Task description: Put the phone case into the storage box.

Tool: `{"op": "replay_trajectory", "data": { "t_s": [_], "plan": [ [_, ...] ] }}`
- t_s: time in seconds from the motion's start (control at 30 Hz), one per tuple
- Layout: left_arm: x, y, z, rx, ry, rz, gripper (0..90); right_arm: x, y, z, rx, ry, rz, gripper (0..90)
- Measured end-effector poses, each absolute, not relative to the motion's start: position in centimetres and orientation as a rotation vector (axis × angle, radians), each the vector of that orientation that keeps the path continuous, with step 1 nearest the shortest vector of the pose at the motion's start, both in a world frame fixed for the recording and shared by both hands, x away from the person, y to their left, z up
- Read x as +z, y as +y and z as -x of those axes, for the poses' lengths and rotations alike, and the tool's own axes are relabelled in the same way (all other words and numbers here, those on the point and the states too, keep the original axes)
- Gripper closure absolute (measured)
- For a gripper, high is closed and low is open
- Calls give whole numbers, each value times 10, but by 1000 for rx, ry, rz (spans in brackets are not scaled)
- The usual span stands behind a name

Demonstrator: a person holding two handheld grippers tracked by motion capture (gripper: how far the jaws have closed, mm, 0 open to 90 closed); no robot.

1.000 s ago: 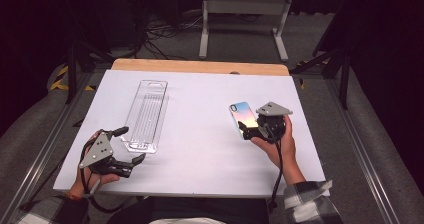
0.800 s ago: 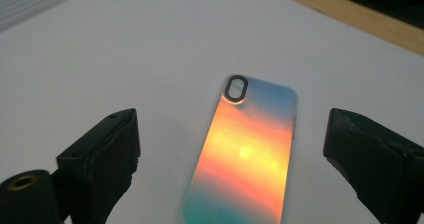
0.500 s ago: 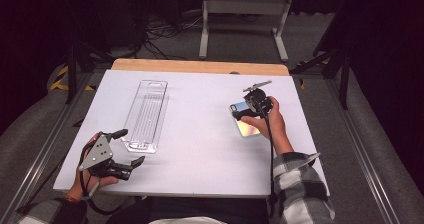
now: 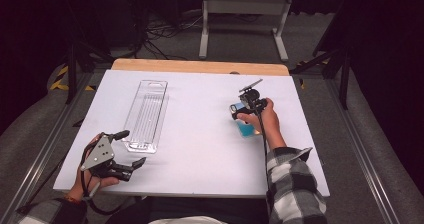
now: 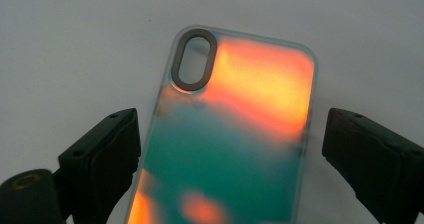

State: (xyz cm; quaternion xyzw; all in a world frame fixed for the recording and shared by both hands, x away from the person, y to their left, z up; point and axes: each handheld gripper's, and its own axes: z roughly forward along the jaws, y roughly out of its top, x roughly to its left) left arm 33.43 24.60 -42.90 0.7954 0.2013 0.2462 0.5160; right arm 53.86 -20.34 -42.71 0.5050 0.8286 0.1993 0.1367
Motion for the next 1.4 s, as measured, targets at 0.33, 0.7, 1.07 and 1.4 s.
{"op": "replay_trajectory", "data": {
  "t_s": [0.33,0.7,1.07,1.4],
  "plan": [
    [-430,245,-335,575,484,-1925,35,-435,-200,-543,533,2435,-1470,114],
    [-431,243,-335,564,480,-1934,36,-435,-203,-540,583,2383,-1502,172],
    [-430,244,-335,567,477,-1935,39,-427,-206,-534,661,2336,-1485,174],
    [-428,243,-335,574,487,-1928,44,-414,-210,-514,798,2256,-1415,174]
  ]
}}
